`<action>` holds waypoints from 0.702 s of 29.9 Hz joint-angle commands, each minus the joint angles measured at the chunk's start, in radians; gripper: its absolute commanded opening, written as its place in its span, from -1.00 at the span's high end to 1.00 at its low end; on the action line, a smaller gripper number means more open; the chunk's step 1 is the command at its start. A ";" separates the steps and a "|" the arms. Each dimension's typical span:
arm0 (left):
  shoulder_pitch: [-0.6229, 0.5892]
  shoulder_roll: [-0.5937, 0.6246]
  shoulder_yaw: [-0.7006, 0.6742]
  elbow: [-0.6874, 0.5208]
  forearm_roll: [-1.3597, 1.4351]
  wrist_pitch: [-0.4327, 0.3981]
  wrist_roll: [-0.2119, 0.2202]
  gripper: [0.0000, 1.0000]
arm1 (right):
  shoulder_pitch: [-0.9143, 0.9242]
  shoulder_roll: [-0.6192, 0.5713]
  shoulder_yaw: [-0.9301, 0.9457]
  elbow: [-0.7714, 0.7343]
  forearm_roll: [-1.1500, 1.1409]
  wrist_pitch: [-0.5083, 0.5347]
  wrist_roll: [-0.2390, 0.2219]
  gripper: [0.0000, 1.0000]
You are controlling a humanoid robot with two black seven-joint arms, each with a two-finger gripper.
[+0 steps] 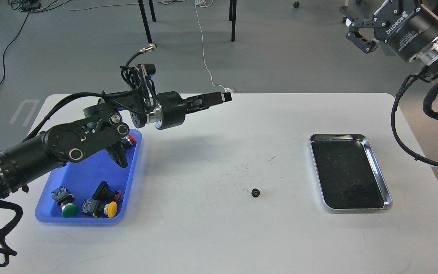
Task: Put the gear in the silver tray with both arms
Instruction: 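Withdraw the left arm and reach the right gripper toward the gear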
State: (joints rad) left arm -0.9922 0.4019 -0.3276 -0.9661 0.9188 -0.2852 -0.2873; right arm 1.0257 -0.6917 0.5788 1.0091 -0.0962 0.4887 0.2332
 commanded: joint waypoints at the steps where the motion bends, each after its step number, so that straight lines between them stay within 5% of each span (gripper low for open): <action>1: 0.024 0.057 -0.103 0.004 -0.278 -0.005 -0.003 -0.47 | 0.143 0.009 -0.190 -0.007 -0.013 0.000 0.000 -0.94; 8: 0.099 0.092 -0.226 0.101 -0.769 -0.009 -0.001 -0.88 | 0.404 0.096 -0.514 -0.007 -0.147 0.000 0.023 -0.92; 21: 0.129 0.169 -0.280 0.122 -1.060 -0.071 -0.001 -0.95 | 0.617 0.444 -0.958 0.023 -0.601 0.000 0.070 -0.88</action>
State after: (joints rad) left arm -0.8649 0.5674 -0.5791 -0.8430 -0.1369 -0.3612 -0.2870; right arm 1.6255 -0.3348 -0.3126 1.0272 -0.5916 0.4890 0.3035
